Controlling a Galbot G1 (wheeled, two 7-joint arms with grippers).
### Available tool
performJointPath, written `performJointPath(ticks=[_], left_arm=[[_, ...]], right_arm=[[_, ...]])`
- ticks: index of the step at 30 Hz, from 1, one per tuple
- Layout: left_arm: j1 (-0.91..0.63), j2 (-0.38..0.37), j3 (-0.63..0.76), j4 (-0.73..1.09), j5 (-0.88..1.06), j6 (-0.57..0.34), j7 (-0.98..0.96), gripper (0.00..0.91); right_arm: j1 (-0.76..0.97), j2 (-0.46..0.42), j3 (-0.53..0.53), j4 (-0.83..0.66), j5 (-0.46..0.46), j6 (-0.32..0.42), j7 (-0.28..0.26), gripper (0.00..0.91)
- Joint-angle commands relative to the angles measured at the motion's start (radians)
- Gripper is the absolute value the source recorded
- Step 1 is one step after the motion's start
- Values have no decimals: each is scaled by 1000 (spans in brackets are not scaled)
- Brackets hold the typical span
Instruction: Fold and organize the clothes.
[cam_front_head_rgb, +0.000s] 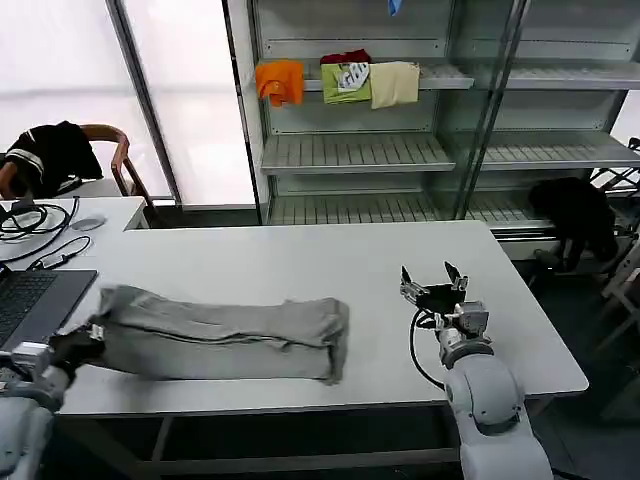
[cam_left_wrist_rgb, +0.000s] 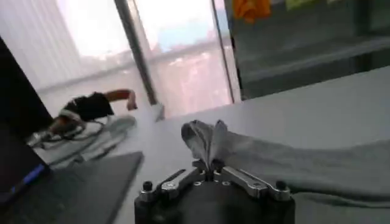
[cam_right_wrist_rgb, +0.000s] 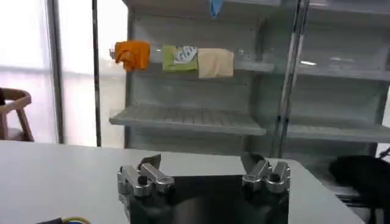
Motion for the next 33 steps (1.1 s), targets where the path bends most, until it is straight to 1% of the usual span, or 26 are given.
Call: performJointPath(ticks=[1,3,5,7,9,10,12,15,21,33], left_arm=[[-54,154,-122,-121,-183,55,3,10],[-37,104,-46,-216,-188,56,-31,20],[-17,80,18,-261,-165,56,-50,20],[-12,34,106,-305,-123,56,-55,20],[-13,-13,216,-312,-56,56,-54,20],[-14,-42,241,-311,-38,56,-53,20],[-14,-92,334,-301,3,56,-60,20],[-19,-137,410,-291,41,57,-69,20],[-18,-180,486,-270,81,57,-83,20],[-43,-225,566,-215,96,58,-132,30]], right_arm=[[43,16,-19,-118,76,2,0,907],[46,25,-26,-138,73,2,2,907],[43,29,-29,-145,65,2,4,907],[34,29,-29,-146,59,2,2,907],[24,27,-27,-143,51,1,1,907],[18,25,-26,-141,47,1,0,907],[8,23,-23,-138,40,1,-2,907],[-9,21,-20,-134,31,2,-8,907],[-27,25,-19,-128,9,2,-15,907],[-34,36,-29,-132,-11,2,-19,907]])
